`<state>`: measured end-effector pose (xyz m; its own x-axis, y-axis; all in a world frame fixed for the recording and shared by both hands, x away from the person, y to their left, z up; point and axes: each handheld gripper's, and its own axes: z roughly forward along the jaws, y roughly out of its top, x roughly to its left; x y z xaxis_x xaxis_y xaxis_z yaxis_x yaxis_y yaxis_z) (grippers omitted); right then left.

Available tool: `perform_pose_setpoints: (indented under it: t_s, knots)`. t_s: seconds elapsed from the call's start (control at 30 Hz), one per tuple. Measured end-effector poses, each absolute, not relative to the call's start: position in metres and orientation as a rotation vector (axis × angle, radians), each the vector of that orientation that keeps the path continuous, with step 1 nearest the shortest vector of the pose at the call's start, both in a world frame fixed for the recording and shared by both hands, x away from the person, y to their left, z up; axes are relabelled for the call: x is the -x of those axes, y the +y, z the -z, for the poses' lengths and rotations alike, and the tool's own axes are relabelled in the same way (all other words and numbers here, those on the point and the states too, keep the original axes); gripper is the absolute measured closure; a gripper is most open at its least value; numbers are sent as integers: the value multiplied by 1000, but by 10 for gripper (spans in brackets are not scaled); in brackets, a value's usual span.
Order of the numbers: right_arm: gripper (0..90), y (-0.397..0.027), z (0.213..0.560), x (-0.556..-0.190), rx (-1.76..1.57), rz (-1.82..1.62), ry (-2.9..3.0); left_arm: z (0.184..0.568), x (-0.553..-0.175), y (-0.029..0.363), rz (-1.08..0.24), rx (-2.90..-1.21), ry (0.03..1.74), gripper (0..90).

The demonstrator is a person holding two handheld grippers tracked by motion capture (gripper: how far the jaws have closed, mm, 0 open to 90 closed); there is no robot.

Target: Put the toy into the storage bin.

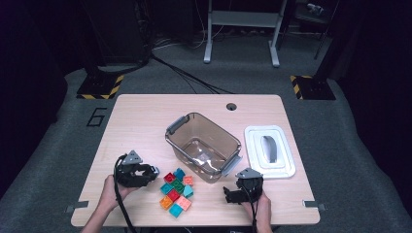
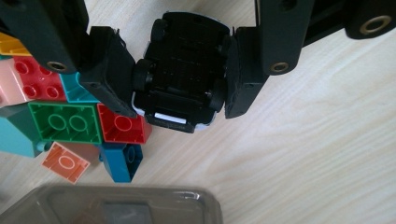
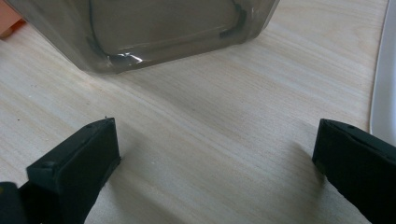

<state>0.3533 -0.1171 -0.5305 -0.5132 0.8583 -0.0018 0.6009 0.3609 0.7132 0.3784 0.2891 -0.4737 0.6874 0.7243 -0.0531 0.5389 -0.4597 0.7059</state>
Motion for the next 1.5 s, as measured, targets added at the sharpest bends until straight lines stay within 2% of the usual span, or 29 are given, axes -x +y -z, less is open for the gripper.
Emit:
perform_pose_setpoints:
  t_s: [0.5,0.93,1.5]
  knots:
    - [0,-118,530,-354,-1277,-945,2255,436,-384,281,-396,-2200,921,468]
    - [19,-118,530,-354,-1297,-949,2227,420,-393,277,-395,-2147,912,468]
    - [20,-118,530,-355,-1303,-949,2220,369,-417,269,-479,-2067,899,468]
